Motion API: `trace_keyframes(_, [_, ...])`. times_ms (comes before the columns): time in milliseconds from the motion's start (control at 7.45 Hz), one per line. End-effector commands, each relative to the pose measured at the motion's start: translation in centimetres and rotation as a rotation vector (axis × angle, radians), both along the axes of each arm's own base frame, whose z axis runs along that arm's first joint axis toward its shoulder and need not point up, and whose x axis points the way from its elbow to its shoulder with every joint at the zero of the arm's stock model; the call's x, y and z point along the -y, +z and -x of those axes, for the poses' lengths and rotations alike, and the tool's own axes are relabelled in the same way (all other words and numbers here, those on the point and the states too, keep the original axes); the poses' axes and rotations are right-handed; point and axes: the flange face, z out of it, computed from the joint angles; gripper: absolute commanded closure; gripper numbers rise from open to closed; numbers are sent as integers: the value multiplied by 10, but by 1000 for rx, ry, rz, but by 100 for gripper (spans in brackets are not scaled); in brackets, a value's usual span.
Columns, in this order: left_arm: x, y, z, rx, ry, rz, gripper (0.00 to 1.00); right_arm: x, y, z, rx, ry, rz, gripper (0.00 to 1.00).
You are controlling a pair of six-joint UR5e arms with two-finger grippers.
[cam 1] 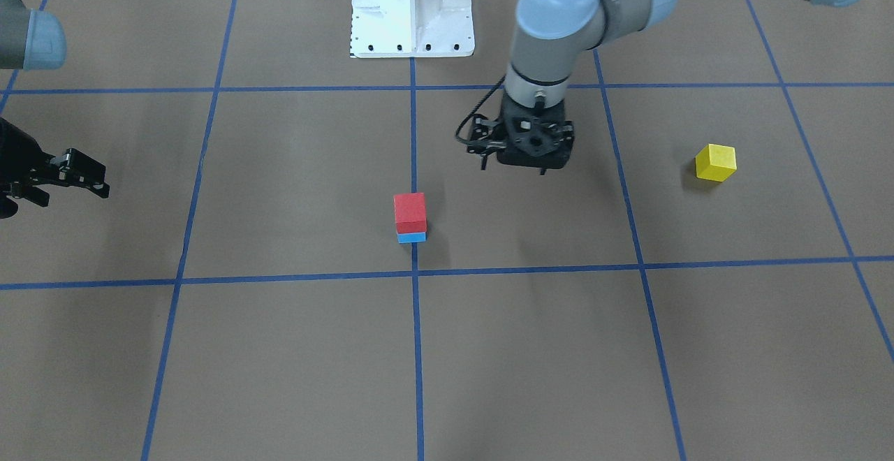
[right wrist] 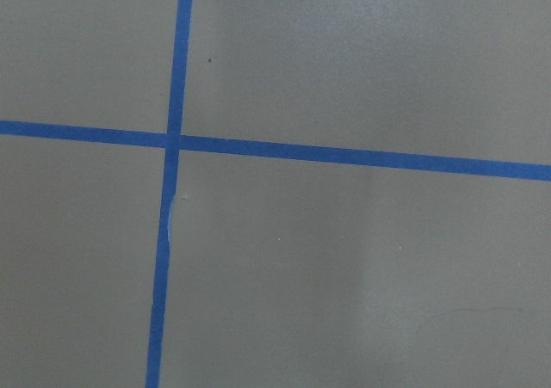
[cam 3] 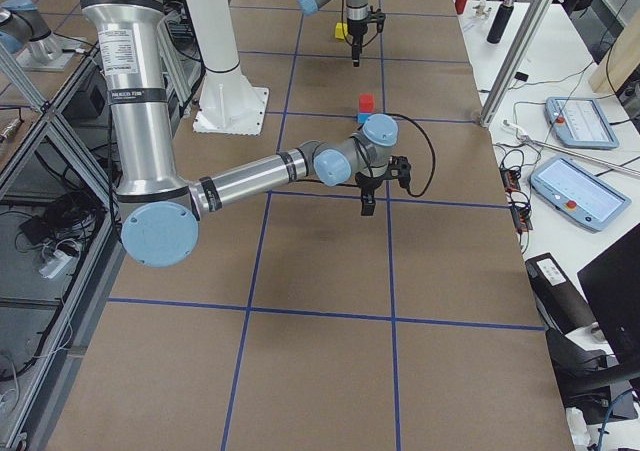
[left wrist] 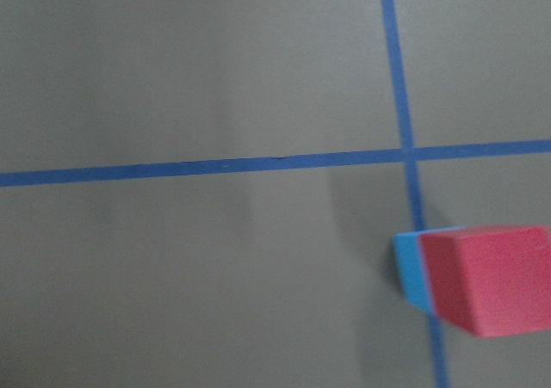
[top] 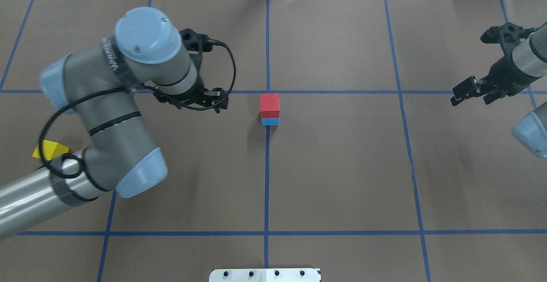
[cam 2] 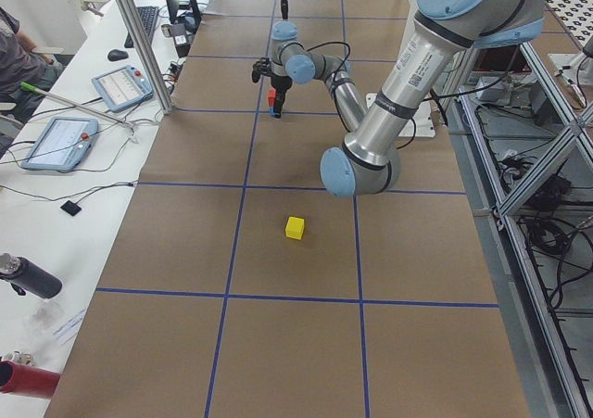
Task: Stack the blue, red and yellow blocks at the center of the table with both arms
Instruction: 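Move the left gripper to the yellow cube and grasp it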
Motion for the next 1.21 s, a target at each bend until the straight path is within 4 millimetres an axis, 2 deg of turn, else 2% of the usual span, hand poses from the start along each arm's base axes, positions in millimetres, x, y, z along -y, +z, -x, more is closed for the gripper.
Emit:
trace_keyframes(0, [-21,142,105,54,67,-119,0,0,0,0,-2,1,0,1])
trace_keyframes(134, [-29,198,145,84,99,-135,1,1,0,-1,-2,4,1,1])
trace_keyframes(268, [-20,234,187,90,164,-146,0,1,1,-1,-4,6,1,1])
trace_keyframes(403, [-17,264,197,120,207,-145,0,0,0,-1,-1,5,1,1])
trace_keyframes(671, [-10,306,190,107,204,-151,0,0,-1,-1,1,7,3,1])
trace_keyframes(805, [-9,312,186,107,193,-131,0,0,-1,-1,1,8,5,1])
trace_keyframes(1074, [-13,311,183,69,190,-81,0,0,-2,-1,1,9,4,1])
